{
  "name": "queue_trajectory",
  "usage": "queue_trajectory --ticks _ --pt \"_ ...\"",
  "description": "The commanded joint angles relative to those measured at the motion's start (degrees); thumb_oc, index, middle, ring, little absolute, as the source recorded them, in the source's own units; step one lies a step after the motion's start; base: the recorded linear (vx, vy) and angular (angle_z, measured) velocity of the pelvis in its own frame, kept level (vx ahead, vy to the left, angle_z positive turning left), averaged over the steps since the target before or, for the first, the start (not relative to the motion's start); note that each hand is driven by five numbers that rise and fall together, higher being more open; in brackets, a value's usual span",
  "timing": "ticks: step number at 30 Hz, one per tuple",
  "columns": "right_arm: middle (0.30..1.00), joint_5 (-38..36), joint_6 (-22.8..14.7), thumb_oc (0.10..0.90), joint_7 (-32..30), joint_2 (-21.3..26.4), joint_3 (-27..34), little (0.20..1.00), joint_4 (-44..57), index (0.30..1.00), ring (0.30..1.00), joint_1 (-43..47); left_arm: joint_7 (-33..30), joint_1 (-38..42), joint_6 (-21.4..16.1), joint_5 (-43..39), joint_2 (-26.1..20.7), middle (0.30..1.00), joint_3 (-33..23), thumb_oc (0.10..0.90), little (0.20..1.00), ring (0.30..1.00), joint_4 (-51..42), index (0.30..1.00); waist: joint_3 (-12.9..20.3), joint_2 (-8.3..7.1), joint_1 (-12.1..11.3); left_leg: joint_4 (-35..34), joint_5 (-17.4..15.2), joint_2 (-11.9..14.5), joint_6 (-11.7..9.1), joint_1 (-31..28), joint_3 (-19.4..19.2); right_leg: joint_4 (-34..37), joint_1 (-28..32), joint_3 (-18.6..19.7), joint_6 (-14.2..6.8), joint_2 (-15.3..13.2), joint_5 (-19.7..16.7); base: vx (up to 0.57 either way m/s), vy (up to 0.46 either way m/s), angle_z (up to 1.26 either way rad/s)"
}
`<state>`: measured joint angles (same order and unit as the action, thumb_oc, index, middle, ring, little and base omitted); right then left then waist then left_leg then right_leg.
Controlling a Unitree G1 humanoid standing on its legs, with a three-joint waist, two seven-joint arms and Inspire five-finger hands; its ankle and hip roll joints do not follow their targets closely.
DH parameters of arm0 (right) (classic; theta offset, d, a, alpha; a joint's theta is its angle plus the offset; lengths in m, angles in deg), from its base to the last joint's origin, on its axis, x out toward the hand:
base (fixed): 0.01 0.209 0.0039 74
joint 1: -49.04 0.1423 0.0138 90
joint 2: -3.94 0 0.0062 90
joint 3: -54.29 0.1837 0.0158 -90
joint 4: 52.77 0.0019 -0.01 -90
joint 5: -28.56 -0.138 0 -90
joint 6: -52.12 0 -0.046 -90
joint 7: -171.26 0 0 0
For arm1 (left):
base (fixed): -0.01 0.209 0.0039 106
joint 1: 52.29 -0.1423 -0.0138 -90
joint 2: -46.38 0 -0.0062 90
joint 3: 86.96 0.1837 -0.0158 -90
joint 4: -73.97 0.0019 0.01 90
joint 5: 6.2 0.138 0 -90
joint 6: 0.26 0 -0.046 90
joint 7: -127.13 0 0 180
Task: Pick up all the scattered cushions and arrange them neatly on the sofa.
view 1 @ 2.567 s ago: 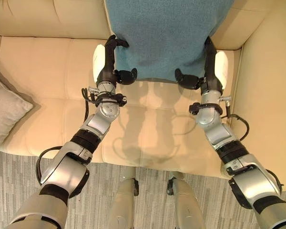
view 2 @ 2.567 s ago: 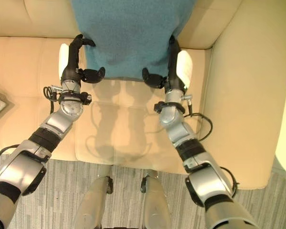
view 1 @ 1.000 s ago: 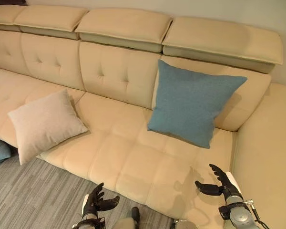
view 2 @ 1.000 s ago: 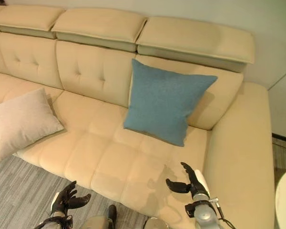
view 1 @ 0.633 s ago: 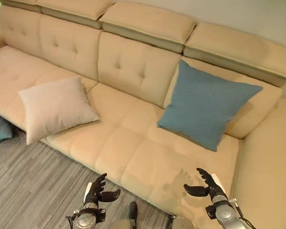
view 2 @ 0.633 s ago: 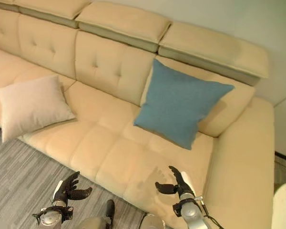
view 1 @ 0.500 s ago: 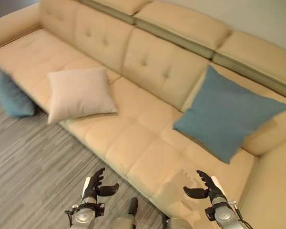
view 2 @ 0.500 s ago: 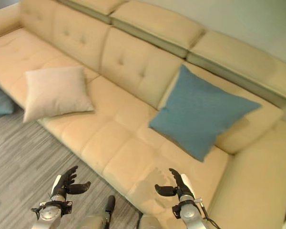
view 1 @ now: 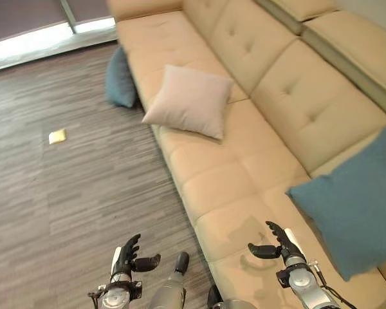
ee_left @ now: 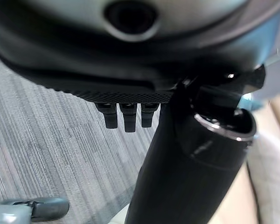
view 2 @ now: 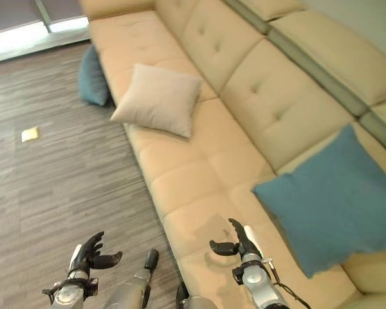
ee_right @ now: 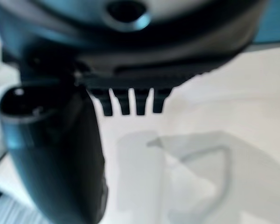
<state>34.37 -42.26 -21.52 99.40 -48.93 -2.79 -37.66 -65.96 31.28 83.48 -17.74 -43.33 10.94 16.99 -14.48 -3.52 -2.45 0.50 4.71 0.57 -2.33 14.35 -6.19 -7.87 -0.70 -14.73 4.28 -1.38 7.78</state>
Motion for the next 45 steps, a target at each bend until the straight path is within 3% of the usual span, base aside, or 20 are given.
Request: queue_trajectory --ticks 1,5,9,10,12,13,16,17,20,24,25,31,32,33,36,38,39,42,43,45 --pt "0.9 -0.68 -2.73 0.8 -2.25 1.62 1.42 0.9 3.55 0.9 0.9 1.78 0.0 -0.88 -2.97 -0.82 -2.42 0.9 -1.6 0.8 0.9 0.9 -3.89 0.9 0.8 -2.05 0.65 6.42 -4.17 0.9 0.76 -0.82 1.7 7.6 0.87 1.56 -6.9 -2.41 -1.16 0.05 0.031 0.83" --pt "0.9 -0.54 -2.34 0.8 -2.2 0.64 2.09 0.9 3.81 0.9 0.9 -0.13 0.82 -1.17 -1.98 -0.33 -3.18 0.9 -1.45 0.8 0.9 0.9 -4.48 0.9 1.4 -2.74 1.41 5.83 -6.26 2.42 0.8 -2.41 -1.57 7.28 1.95 -2.3 -7.15 -3.59 0.18 0.09 0.042 0.77" --pt "0.9 -0.59 -1.95 0.8 -1.67 -0.1 1.99 0.9 3.47 0.9 0.9 -0.2 1.43 -1.53 -1.46 0.69 -3.62 0.9 -1.76 0.8 0.9 0.9 -4.49 0.9 2.32 -3.19 1.5 4.78 -7.38 1.39 1.51 -3.65 -1.17 5.65 2.72 -3.32 -7.87 -4.6 0.93 0.21 0.219 0.79" --pt "0.9 -0.79 -1.63 0.8 -1.33 -1.49 2.2 0.9 3.36 0.9 0.9 -1.0 1.68 -1.72 -1.13 1.34 -4.46 0.9 -2.26 0.8 0.9 0.9 -4.69 0.9 2.76 -3.88 0.89 4.61 -8.82 -0.39 3.12 -5.21 0.08 -1.11 2.41 -3.24 -8.54 -6.83 2.57 0.21 0.238 0.29" --pt "0.9 -0.78 -1.64 0.8 -1.34 -1.53 2.2 0.9 3.35 0.9 0.9 -1.0 1.68 -1.74 -1.11 1.33 -4.5 0.9 -2.27 0.8 0.9 0.9 -4.71 0.9 2.75 -3.96 0.88 4.6 -8.84 -0.46 3.17 -5.23 0.05 -1.33 2.33 -3.21 -8.6 -6.95 2.69 0.17 0.248 0.18" --pt "0.9 -0.96 -0.98 0.8 -1.1 -3.01 2.16 0.9 1.61 0.9 0.9 -0.9 1.59 -1.7 -0.88 1.73 -5.87 0.9 -3.37 0.8 0.9 0.9 -5.4 0.9 2.16 -3.52 0.82 3.59 -8.24 -1.71 5.13 -7.39 0.49 -12.16 -1.0 -3.32 -9.74 -9.85 -0.92 0.12 0.258 0.14" --pt "0.9 -1.0 -0.89 0.8 -1.21 -3.42 2.05 0.9 1.03 0.9 0.9 -0.79 1.47 -1.39 -0.91 1.91 -6.32 0.9 -3.58 0.8 0.9 0.9 -5.27 0.9 1.93 -3.4 0.92 2.78 -8.21 -1.96 5.46 -8.37 0.78 -15.42 -2.31 -2.44 -10.31 -10.15 -2.2 0.16 0.175 0.25" --pt "0.9 -1.16 -0.99 0.8 -0.98 -4.02 1.88 0.9 1.52 0.9 0.9 -1.31 1.37 -0.75 -1.06 2.38 -7.17 0.9 -3.89 0.8 0.9 0.9 -5.75 0.9 1.6 -3.0 1.51 -0.25 -8.23 -2.34 5.67 -11.81 2.48 -20.0 -6.42 1.64 -10.35 -7.84 -2.17 0.21 0.112 0.28" --pt "0.9 -1.66 -1.1 0.8 -1.01 -4.13 1.88 0.9 0.89 0.9 0.9 -1.3 1.29 -0.39 -1.07 2.25 -7.3 0.9 -3.91 0.8 0.9 0.9 -5.63 0.9 1.28 -3.07 2.17 -1.39 -8.57 -2.66 5.46 -13.72 3.99 -16.3 -8.69 3.02 -9.51 -4.99 -1.22 0.24 0.062 0.17" --pt "0.9 -1.91 -0.77 0.8 -0.8 -4.33 1.39 0.9 0.14 0.9 0.9 -0.93 1.84 -0.73 -0.75 1.84 -7.29 0.9 -3.93 0.8 0.9 0.9 -5.48 0.9 1.15 -4.08 2.66 -1.49 -10.13 -3.47 5.42 -15.24 5.05 -5.83 -10.46 1.39 -9.56 -3.79 -4.58 0.28 -0.004 0.12" --pt "0.9 -1.51 -0.26 0.8 -0.52 -4.79 1.26 0.9 -0.68 0.9 0.9 -0.61 2.21 -0.69 -0.7 1.91 -6.73 0.9 -4.26 0.8 0.9 0.9 -4.61 0.9 0.91 -4.98 3.38 -1.45 -12.32 -4.77 4.86 -17.97 6.41 3.17 -14.07 -1.5 -11.52 -2.75 -9.0 0.37 0.002 0.08" --pt "0.9 -1.45 -0.33 0.8 -0.71 -4.67 1.26 0.9 -0.3 0.9 0.9 -1.87 2.36 -0.82 -0.72 2.42 -5.18 0.9 -3.63 0.8 0.9 0.9 -4.08 0.9 2.18 -4.92 4.23 0.26 -16.41 -5.92 4.76 -21.04 7.74 6.07 -11.86 -2.11 -9.69 -2.38 -9.48 0.36 0.017 0.21" --pt "0.9 -1.57 -0.43 0.8 -0.7 -4.65 1.77 0.9 0.3 0.9 0.9 -2.36 2.36 -1.28 -0.54 2.23 -4.33 0.9 -3.22 0.8 0.9 0.9 -4.12 0.9 3.3 -4.37 5.17 3.57 -18.53 -5.31 3.41 -21.52 7.75 4.28 -11.21 -1.63 -8.62 -2.23 -8.33 0.44 -0.023 0.26" --pt "0.9 -1.7 -0.78 0.8 -1.03 -4.76 1.98 0.9 0.48 0.9 0.9 -2.42 2.43 -1.28 -0.42 2.07 -4.06 0.9 -2.99 0.8 0.9 0.9 -4.23 0.9 3.71 -3.83 5.4 7.35 -17.78 -4.42 1.72 -21.47 6.54 4.1 -9.53 -2.17 -7.78 -1.9 -7.66 0.53 -0.035 0.27" --pt "0.9 -2.52 -1.08 0.8 -0.96 -4.03 1.99 0.9 1.69 0.9 0.9 -2.01 2.84 -1.47 -0.49 1.22 -4.13 0.9 -2.67 0.8 0.9 0.9 -5.6 0.9 2.71 -4.24 5.24 25.65 -11.24 -1.75 -1.94 -14.05 3.11 3.98 -5.66 -0.95 -5.68 -1.35 -6.01 0.27 -0.048 0.14" --pt "0.9 -2.72 -1.21 0.8 -1.25 -3.85 1.94 0.9 1.86 0.9 0.9 -1.61 2.52 -0.91 -0.54 0.78 -4.37 0.9 -2.62 0.8 0.9 0.9 -5.65 0.9 2.37 -4.93 5.11 30.68 -9.23 -0.92 -2.35 -11.36 2.18 4.13 -4.68 -0.43 -4.68 -1.24 -5.47 0.16 -0.052 -0.24" --pt "0.9 -3.07 -0.82 0.8 -1.26 -3.29 1.87 0.9 1.96 0.9 0.9 -1.56 2.46 -0.35 -0.17 0.17 -4.69 0.9 -2.84 0.8 0.9 0.9 -5.83 0.9 1.54 -5.79 4.34 35.16 -10.19 1.78 -1.19 -7.14 0.08 4.13 -2.91 -0.24 -3.8 -1.19 -3.9 0.16 -0.048 -0.61" --pt "0.9 -3.72 -0.72 0.8 -1.56 -3.04 2.02 0.9 1.86 0.9 0.9 -1.59 2.24 0.22 0.02 0.1 -5.14 0.9 -2.72 0.8 0.9 0.9 -5.44 0.9 0.9 -7.1 3.66 33.64 -13.07 3.21 0.38 -3.4 -1.11 4.51 -1.41 0.11 -4.32 -1.82 -3.09 0.21 -0.001 -0.2" --pt "0.9 -3.68 -0.67 0.8 -1.56 -2.75 2.12 0.9 2.15 0.9 0.9 -2.11 2.29 0.3 0.22 0.36 -5.61 0.9 -2.69 0.8 0.9 0.9 -5.28 0.9 0.84 -7.96 3.41 27.01 -14.94 3.95 1.15 -2.52 -1.65 4.63 -0.52 0.61 -5.25 -2.39 -2.33 0.24 0.096 0.02" --pt "0.9 -3.53 -0.65 0.8 -1.64 -2.6 2.28 0.9 2.17 0.9 0.9 -2.33 2.3 0.05 0.34 0.47 -5.85 0.9 -2.77 0.8 0.9 0.9 -5.47 0.9 0.86 -7.93 3.37 22.61 -13.58 4.44 0.92 -2.37 -1.46 4.66 -0.08 0.92 -5.58 -2.41 -1.95 0.25 0.143 0.02"
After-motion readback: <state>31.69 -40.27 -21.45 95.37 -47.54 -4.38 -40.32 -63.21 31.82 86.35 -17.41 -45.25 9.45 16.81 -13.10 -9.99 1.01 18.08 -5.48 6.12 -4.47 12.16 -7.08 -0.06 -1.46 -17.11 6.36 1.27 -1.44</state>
